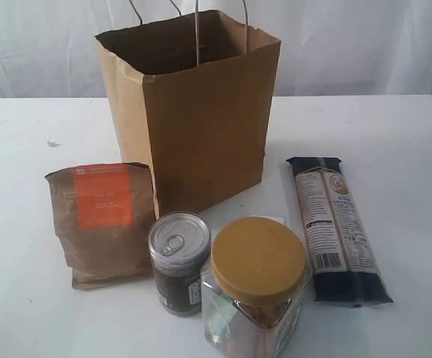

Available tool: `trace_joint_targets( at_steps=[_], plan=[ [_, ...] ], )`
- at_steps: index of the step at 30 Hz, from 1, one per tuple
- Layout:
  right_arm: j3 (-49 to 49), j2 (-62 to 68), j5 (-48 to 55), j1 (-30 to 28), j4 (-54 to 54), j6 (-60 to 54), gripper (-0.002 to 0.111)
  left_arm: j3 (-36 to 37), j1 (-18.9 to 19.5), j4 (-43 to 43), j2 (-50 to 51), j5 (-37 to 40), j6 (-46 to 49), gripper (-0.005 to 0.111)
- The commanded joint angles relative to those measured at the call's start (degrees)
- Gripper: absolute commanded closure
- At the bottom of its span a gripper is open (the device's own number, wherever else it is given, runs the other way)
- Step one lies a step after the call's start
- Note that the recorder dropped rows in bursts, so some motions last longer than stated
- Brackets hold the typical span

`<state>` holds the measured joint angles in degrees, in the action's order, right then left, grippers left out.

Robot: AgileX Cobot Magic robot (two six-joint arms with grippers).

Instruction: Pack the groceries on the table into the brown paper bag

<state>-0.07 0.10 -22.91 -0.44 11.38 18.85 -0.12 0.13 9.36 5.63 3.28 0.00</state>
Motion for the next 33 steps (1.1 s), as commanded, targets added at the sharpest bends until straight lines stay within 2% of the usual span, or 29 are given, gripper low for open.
trace_joint_targets(
  at_steps=[1,5,7,12,16,19,24,28,31,33],
  plan=[
    [0.07,-0.1,-17.17,0.06,0.32,14.49,0.108,0.12,-0.26,0.07,-0.28,0.15,-0.3,0.107],
    [0.07,-0.1,-27.78,0.06,-2.98,43.86,0.108,0.12,-0.26,0.07,-0.28,0.15,-0.3,0.107],
    [0.07,-0.1,-28.45,0.06,-3.39,51.08,0.108,0.12,-0.26,0.07,-0.28,0.15,-0.3,0.107],
    [-0.29,-0.1,-27.07,0.06,-2.58,51.85,0.108,0.12,-0.26,0.07,-0.28,0.15,-0.3,0.107],
    [-4.4,-0.1,-26.79,0.06,1.8,51.64,0.108,0.12,-0.26,0.07,-0.28,0.15,-0.3,0.107],
    [-10.04,-0.1,-26.64,0.06,2.46,48.07,0.108,0.12,-0.26,0.07,-0.28,0.15,-0.3,0.107],
    [-19.42,2.79,-22.38,0.06,-6.16,30.63,0.108,0.12,-0.26,0.07,-0.28,0.15,-0.3,0.107],
    [-24.73,8.5,-10.78,0.06,-29.2,12.12,0.108,0.12,-0.26,0.07,-0.28,0.15,-0.3,0.107],
    [-25.46,13.56,1.81,0.06,-44.9,10.67,0.108,0.12,-0.26,0.07,-0.28,0.15,-0.3,0.107],
    [-25.46,18.04,13.94,0.06,-49.73,10.9,0.108,0.12,-0.26,0.07,-0.28,0.15,-0.3,0.107]
  ],
)
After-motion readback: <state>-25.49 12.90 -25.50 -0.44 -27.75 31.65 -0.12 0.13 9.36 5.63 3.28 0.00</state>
